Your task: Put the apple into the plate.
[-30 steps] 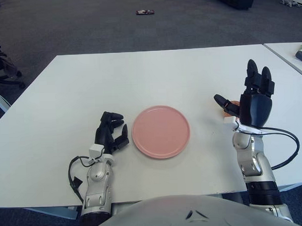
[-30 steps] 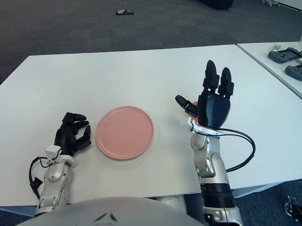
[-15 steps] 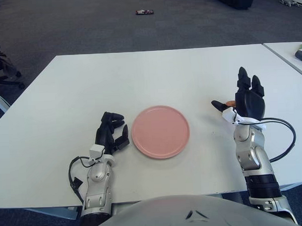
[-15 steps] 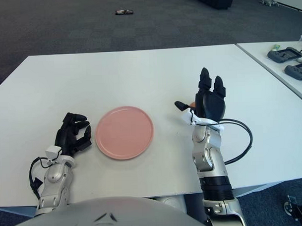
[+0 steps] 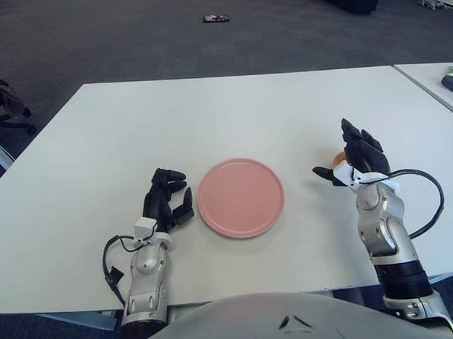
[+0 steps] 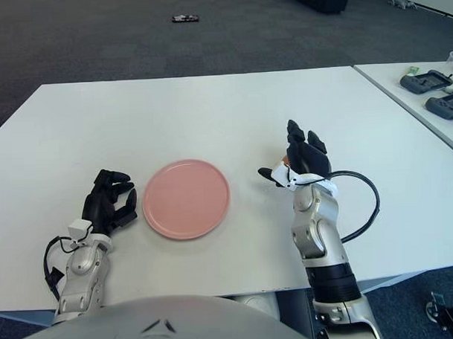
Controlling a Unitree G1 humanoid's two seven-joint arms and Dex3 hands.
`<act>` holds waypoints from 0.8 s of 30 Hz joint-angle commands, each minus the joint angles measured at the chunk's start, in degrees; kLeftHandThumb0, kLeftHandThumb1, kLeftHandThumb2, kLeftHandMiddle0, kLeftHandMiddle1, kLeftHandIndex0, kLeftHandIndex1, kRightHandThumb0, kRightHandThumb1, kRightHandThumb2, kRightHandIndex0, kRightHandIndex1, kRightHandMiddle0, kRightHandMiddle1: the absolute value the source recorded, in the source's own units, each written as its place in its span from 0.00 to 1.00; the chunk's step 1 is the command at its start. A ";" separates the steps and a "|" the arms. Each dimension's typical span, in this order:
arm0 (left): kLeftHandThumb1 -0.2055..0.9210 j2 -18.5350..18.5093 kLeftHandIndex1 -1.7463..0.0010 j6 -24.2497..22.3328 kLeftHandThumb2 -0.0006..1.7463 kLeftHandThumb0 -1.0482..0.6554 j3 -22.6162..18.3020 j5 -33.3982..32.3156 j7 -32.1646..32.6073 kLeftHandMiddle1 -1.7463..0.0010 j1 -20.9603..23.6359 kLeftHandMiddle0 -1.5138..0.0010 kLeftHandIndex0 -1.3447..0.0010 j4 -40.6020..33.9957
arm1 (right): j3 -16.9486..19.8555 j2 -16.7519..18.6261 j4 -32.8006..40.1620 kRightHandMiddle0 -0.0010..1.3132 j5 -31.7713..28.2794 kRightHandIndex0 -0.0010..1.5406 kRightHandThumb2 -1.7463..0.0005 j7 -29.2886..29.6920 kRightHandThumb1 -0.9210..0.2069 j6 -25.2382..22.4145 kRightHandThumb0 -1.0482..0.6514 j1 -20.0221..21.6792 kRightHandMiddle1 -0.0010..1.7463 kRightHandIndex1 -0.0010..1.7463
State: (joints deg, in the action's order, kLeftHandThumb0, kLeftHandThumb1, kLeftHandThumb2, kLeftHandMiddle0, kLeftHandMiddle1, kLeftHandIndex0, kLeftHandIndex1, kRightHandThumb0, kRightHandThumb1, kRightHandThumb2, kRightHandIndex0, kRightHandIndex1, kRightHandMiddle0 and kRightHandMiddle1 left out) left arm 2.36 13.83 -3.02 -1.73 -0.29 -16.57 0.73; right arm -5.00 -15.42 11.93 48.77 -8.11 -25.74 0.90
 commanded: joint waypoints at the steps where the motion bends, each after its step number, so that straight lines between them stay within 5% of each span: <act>1: 0.67 -0.01 0.00 -0.96 0.56 0.61 0.26 0.08 0.09 0.12 -0.85 0.71 0.74 1.47 | -1.30 -1.40 1.10 0.00 0.69 0.00 0.67 -3.55 0.31 -2.74 0.08 0.76 0.00 0.00; 13: 0.67 0.11 0.00 -1.48 0.56 0.61 0.37 0.22 0.35 0.12 -0.79 0.70 0.74 1.56 | -4.76 -3.83 -4.13 0.00 1.86 0.00 0.66 -7.18 0.30 -6.72 0.08 2.79 0.00 0.00; 24: 0.68 0.33 0.00 -1.88 0.55 0.61 0.21 0.03 0.74 0.12 -0.86 0.70 0.74 1.48 | -6.44 -3.84 -7.19 0.00 2.32 0.00 0.70 -6.50 0.17 -10.27 0.03 2.85 0.00 0.00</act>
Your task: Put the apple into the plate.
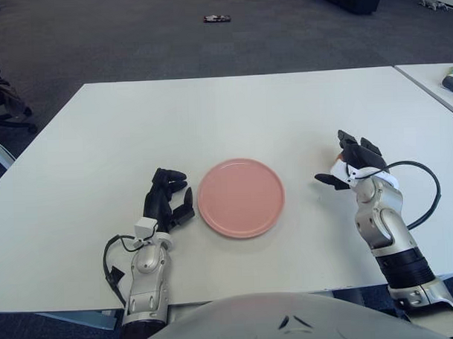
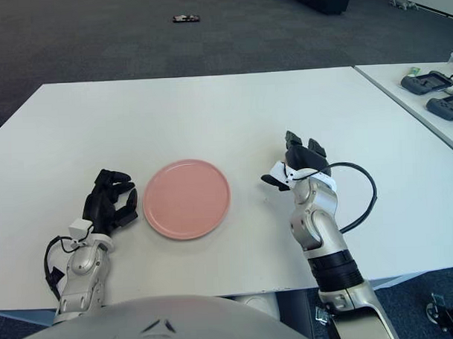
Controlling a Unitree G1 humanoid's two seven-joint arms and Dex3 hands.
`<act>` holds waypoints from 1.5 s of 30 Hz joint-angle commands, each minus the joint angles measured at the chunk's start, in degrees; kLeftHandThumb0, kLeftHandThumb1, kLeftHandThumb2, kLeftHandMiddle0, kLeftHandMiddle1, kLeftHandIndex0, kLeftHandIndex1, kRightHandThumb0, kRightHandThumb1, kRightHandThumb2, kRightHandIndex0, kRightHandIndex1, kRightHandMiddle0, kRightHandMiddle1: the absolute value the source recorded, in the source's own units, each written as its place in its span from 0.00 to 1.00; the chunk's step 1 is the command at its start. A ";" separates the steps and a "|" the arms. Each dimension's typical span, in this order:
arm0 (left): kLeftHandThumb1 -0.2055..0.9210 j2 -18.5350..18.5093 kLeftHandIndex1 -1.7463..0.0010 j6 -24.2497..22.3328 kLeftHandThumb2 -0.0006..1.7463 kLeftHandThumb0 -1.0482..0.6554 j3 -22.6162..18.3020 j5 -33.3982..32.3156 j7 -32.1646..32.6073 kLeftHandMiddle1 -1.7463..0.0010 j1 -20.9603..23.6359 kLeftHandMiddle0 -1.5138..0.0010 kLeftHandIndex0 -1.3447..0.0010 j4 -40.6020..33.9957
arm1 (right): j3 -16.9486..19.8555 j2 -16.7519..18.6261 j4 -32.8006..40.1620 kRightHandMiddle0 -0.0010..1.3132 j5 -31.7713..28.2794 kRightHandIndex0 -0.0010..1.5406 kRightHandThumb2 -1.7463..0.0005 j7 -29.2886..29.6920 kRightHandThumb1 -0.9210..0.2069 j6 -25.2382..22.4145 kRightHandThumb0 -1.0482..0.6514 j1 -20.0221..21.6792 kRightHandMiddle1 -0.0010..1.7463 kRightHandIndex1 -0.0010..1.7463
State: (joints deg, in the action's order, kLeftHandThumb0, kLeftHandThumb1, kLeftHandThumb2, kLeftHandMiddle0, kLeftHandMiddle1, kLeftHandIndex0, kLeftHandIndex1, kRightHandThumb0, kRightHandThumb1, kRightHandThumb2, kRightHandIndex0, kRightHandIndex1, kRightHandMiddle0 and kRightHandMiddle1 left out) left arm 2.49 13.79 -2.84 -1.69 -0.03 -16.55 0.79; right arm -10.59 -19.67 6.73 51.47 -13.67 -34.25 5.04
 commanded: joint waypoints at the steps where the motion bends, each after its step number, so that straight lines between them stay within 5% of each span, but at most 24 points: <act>1: 0.68 0.23 0.00 -1.91 0.55 0.61 0.02 -0.09 0.47 0.12 -0.90 0.70 0.74 1.36 | -0.92 0.55 -2.12 0.00 -0.35 0.00 0.70 -0.76 0.17 -2.28 0.03 -1.28 0.00 0.00; 21: 0.68 0.22 0.00 -2.65 0.55 0.61 -0.04 -0.32 0.65 0.12 -1.36 0.70 0.74 0.49 | 0.45 2.14 -8.62 0.02 -2.30 0.00 0.71 6.54 0.11 -5.82 0.04 -1.82 0.04 0.00; 32: 0.68 -0.02 0.00 -1.91 0.55 0.61 -0.07 -0.20 0.47 0.11 -1.50 0.71 0.74 0.58 | 0.50 4.99 -9.01 0.00 -1.85 0.04 0.72 6.34 0.09 -13.20 0.06 -0.54 0.14 0.02; 33: 0.68 -0.03 0.00 -1.87 0.55 0.61 -0.07 -0.23 0.43 0.11 -1.51 0.71 0.74 0.58 | 0.52 5.11 -9.07 0.00 -1.91 0.05 0.72 6.47 0.09 -13.65 0.06 -0.43 0.17 0.03; 36: 0.69 -0.09 0.00 -1.79 0.55 0.61 -0.07 -0.26 0.34 0.11 -1.53 0.72 0.75 0.63 | 0.49 5.63 -9.37 0.00 -1.83 0.01 0.73 6.99 0.12 -15.27 0.08 -0.10 0.41 0.28; 45: 0.69 -0.11 0.00 -1.24 0.55 0.61 0.02 -0.60 0.02 0.11 -1.73 0.71 0.75 0.60 | -0.87 4.61 -10.81 0.00 -2.07 0.00 0.60 5.24 0.24 -17.97 0.11 0.95 0.90 0.58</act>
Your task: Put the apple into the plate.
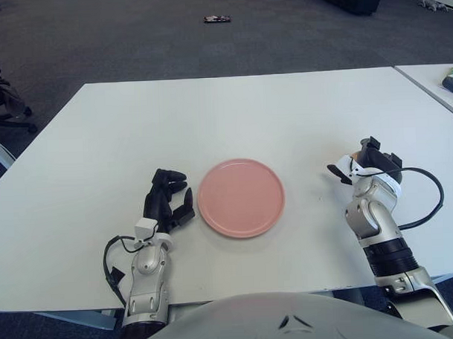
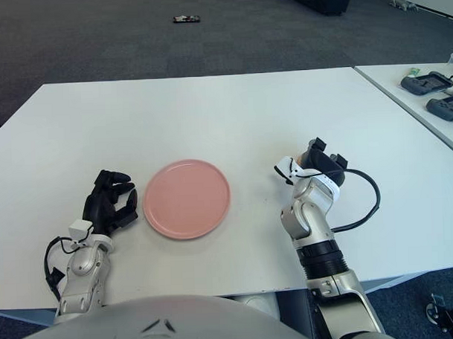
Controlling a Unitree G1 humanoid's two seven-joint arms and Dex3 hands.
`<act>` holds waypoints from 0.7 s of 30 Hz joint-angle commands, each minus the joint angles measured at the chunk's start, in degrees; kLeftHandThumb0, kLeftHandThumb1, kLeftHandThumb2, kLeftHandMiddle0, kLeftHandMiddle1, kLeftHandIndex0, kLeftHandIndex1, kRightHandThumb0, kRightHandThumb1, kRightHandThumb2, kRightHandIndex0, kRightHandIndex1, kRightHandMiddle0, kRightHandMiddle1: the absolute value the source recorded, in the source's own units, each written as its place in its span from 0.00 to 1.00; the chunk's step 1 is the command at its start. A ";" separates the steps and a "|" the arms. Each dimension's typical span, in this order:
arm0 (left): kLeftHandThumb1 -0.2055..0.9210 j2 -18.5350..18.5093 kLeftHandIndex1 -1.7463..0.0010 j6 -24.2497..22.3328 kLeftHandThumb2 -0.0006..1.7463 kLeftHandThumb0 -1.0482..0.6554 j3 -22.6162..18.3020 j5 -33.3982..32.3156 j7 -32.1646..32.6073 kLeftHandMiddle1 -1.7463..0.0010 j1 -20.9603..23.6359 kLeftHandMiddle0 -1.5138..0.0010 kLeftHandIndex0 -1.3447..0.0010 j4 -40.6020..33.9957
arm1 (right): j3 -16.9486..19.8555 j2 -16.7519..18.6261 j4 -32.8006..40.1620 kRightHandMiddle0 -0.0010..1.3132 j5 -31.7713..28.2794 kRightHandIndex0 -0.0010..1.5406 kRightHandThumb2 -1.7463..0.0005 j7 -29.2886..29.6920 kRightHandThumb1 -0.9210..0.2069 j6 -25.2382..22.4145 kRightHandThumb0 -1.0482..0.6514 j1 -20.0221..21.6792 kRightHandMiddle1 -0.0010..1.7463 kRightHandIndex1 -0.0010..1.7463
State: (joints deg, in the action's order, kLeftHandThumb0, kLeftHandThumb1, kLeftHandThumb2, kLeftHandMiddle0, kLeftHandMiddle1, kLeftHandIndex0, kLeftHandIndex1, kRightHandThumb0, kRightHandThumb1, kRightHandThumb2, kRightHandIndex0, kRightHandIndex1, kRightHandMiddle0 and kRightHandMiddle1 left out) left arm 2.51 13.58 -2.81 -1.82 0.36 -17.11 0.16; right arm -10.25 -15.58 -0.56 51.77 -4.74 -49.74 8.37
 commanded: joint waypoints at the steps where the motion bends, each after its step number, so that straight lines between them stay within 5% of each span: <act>1: 0.69 -0.13 0.00 -0.94 0.55 0.61 0.02 -0.48 -0.40 0.11 -1.21 0.71 0.75 1.22 | -1.43 0.34 -3.66 0.00 -2.40 0.00 0.58 -3.84 0.25 -2.66 0.12 -2.30 0.94 0.60; 13: 0.69 -0.33 0.00 -1.54 0.55 0.61 0.24 0.28 0.03 0.12 -1.53 0.71 0.75 0.54 | -3.96 -1.68 -4.55 0.05 -2.90 0.00 0.50 -7.46 0.32 -5.98 0.17 -0.89 1.00 0.62; 21: 0.69 -0.58 0.00 -0.88 0.54 0.61 0.25 0.07 -0.28 0.13 -1.50 0.70 0.75 0.82 | -4.82 -1.53 -4.17 0.20 -2.66 0.05 0.44 -7.37 0.37 -8.37 0.23 -0.44 1.00 0.64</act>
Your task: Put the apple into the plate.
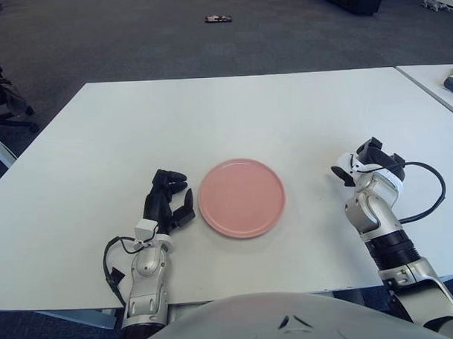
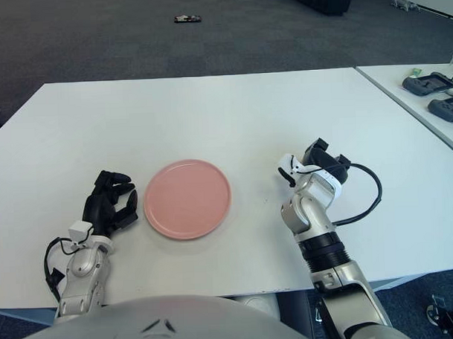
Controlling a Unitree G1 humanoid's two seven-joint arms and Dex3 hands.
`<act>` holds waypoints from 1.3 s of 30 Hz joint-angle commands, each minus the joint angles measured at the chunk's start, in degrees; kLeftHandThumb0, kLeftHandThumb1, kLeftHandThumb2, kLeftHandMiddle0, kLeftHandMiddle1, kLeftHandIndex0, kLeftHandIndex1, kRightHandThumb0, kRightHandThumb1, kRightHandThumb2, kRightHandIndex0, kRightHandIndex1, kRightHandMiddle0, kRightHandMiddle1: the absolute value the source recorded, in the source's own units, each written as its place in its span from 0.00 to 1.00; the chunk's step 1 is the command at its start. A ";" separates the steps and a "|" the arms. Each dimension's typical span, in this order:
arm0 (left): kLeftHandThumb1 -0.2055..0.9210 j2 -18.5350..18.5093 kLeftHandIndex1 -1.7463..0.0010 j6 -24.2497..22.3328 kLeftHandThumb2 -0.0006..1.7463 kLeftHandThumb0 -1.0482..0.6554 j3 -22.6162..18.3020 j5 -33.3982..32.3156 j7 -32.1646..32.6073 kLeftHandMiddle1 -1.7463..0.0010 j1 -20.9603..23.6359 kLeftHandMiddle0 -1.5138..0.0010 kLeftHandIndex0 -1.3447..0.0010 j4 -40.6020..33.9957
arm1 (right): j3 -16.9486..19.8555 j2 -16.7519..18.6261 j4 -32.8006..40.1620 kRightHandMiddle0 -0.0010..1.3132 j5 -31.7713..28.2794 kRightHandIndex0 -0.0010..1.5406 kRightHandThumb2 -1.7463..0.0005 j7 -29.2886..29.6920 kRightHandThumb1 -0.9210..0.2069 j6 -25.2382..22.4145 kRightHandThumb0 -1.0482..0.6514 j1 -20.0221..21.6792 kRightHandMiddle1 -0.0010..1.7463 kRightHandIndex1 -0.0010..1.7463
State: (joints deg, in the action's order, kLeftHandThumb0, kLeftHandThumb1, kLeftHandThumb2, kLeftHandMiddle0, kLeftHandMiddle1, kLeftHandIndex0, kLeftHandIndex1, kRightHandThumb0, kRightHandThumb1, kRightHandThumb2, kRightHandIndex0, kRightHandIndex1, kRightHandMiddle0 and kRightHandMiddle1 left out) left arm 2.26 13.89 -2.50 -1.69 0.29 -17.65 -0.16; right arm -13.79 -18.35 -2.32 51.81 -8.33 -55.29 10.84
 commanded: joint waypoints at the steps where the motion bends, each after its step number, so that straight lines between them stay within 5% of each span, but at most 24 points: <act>1: 0.69 -0.35 0.00 -1.16 0.54 0.61 -0.06 -0.13 -0.28 0.13 -0.95 0.70 0.75 1.15 | -1.39 1.25 -2.42 0.21 -2.67 0.05 0.44 -3.67 0.37 -3.04 0.23 -2.84 1.00 0.64; 8: 0.70 -0.42 0.00 -1.45 0.54 0.61 -0.08 -0.02 -0.09 0.13 -0.96 0.70 0.76 1.07 | -0.75 1.72 -4.66 0.40 -3.37 0.11 0.32 -0.56 0.45 -1.90 0.34 -2.10 1.00 0.65; 22: 0.71 -0.55 0.00 -3.09 0.52 0.61 0.08 0.89 0.64 0.14 -1.19 0.70 0.76 0.08 | 1.29 1.83 -4.75 0.41 -4.27 0.16 0.32 10.76 0.45 8.48 0.35 -5.53 1.00 0.66; 24: 0.72 -0.49 0.00 -3.33 0.52 0.61 0.11 0.95 0.77 0.13 -1.24 0.70 0.77 -0.08 | 1.55 1.67 -4.31 0.41 -4.51 0.20 0.31 11.89 0.45 10.22 0.35 -6.14 1.00 0.81; 29: 0.72 -0.40 0.00 -3.65 0.52 0.61 0.22 0.86 0.82 0.14 -1.36 0.70 0.77 -0.41 | 2.34 1.76 -3.13 0.43 -4.94 0.48 0.14 13.75 0.70 13.26 0.57 -7.20 1.00 0.92; 39: 0.71 -0.32 0.00 -3.45 0.52 0.61 0.40 0.86 0.81 0.12 -1.28 0.71 0.76 -0.38 | 7.31 5.69 -1.44 0.45 -8.76 0.55 0.06 20.96 0.79 18.21 0.61 -8.50 1.00 0.98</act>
State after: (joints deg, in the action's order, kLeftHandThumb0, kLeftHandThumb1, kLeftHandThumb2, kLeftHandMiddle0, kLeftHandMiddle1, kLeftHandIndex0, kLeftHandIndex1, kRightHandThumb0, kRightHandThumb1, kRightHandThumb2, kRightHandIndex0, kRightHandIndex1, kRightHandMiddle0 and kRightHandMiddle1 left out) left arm 1.98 11.85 -2.27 -1.24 0.81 -18.28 -1.71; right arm -6.66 -15.23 -3.27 46.33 12.60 -38.17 4.57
